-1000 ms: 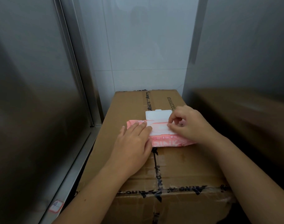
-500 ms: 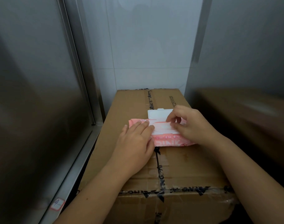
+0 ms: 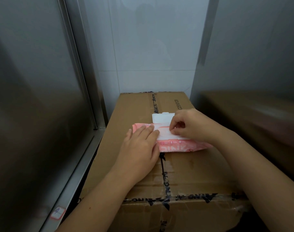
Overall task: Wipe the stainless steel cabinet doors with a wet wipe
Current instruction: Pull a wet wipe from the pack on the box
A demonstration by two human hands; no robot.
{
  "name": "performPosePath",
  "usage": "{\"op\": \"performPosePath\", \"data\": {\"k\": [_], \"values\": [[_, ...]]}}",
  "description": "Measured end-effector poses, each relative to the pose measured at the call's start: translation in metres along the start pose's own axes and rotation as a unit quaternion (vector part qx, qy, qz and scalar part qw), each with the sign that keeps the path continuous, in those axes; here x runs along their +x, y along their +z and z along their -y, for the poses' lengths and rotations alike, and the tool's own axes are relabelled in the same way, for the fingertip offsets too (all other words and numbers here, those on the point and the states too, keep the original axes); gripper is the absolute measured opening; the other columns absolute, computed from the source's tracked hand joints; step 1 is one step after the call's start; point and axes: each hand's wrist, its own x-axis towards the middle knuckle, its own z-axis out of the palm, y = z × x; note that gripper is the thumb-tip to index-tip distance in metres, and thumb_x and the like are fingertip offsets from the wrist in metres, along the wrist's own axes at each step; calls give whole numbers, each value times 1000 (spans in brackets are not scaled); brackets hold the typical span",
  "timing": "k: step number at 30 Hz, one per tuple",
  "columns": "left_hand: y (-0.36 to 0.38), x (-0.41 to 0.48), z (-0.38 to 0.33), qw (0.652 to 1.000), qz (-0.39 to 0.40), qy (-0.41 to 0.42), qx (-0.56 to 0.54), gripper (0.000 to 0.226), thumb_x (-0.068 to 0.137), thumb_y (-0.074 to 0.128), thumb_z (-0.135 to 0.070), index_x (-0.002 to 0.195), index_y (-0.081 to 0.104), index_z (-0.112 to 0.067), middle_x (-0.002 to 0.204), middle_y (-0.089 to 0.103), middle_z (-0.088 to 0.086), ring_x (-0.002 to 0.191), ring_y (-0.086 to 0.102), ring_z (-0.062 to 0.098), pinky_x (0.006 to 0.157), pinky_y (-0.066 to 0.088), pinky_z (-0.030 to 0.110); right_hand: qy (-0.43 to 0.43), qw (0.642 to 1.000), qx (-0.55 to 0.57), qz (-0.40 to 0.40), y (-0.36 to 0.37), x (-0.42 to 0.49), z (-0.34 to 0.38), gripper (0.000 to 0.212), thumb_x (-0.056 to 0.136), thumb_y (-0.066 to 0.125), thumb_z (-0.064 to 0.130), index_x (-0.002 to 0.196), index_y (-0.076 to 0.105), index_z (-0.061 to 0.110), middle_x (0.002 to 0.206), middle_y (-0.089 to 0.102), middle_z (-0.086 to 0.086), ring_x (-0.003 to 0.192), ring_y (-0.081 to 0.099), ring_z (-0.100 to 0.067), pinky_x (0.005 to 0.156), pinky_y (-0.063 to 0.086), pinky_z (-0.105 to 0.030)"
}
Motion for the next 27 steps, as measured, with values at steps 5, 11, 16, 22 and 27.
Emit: {"op": "performPosePath", "data": {"k": [5, 11, 16, 22, 27], "values": [[0, 0, 0, 1000, 2, 9, 2, 45, 102, 30, -32, 146, 33, -26, 155, 25, -8, 142, 17, 8, 115, 2, 33, -21, 999, -37, 17, 1, 4, 3, 13, 87, 61, 12, 94, 72, 13, 90, 55, 8, 82, 50, -7, 79, 47, -29], [6, 0, 3, 1000, -25, 16, 4, 41, 86, 41, -30, 115, 66, -15, 126, 62, 5, 118, 56, 23, 100, 38, 49, -22, 997, -63, 28, 4, 7, 6, 13, 89, 55, 14, 90, 69, 12, 88, 60, 3, 81, 53, -12, 75, 47, -27], [6, 1, 3, 998, -51, 22, 21, 41, 82, 39, -30, 104, 70, -15, 112, 69, 4, 104, 65, 22, 86, 48, 49, -13, 999, -37, 37, 5, 10, 4, 11, 88, 55, 12, 90, 67, 11, 87, 61, 4, 76, 52, -9, 69, 43, -20], [4, 0, 3, 999, -22, 17, -15, 46, 87, 36, -31, 122, 63, -15, 132, 57, 4, 124, 51, 22, 104, 33, 48, -5, 999, 6, 37, 1, 8, 3, 14, 89, 59, 10, 97, 70, 9, 95, 65, 1, 85, 56, -10, 75, 42, -16], [3, 0, 2, 1000, -4, 14, -1, 44, 100, 34, -30, 144, 38, -23, 154, 28, -6, 142, 19, 10, 115, 4, 34, -16, 997, -50, 61, 1, 11, 6, 17, 90, 57, 9, 100, 71, 10, 99, 64, 0, 90, 56, -12, 81, 44, -24]]}}
